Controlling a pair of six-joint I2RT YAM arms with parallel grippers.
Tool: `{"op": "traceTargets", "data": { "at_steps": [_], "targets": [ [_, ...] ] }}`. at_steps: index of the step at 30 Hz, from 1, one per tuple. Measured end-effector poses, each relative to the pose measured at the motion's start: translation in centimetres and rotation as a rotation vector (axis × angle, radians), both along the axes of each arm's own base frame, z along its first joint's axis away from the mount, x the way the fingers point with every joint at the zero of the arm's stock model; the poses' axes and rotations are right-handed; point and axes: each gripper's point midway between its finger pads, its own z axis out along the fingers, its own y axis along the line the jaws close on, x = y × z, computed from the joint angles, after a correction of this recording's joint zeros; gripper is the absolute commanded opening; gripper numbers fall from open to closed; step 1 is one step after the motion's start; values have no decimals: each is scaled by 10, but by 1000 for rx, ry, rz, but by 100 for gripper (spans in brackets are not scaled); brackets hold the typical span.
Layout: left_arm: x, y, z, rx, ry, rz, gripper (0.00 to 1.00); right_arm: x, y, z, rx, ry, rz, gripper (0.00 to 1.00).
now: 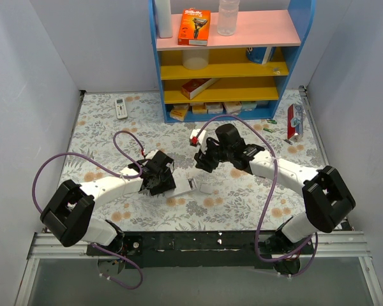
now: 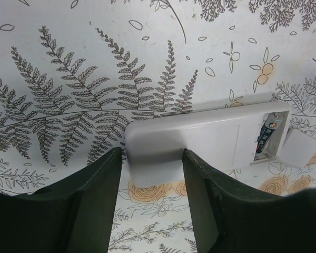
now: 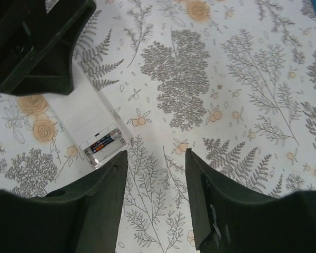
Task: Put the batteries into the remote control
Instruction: Load the battery into the remote control.
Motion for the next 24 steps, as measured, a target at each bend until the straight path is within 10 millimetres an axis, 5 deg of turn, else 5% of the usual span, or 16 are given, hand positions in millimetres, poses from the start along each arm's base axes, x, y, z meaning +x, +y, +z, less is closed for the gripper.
{"op": "traceTargets", "data": {
  "at_steps": [11,19,24],
  "targets": [
    [27,7,5,35,-52,-25,53,-31,8,-27,-1,16,250,51],
    [38,6,13,28,-76,-29,88,-47,11,-46,10,41,277,44],
    [33,-1,36,-65,-118,-12,92,-47,14,-50,15,50,279,42]
  ]
}}
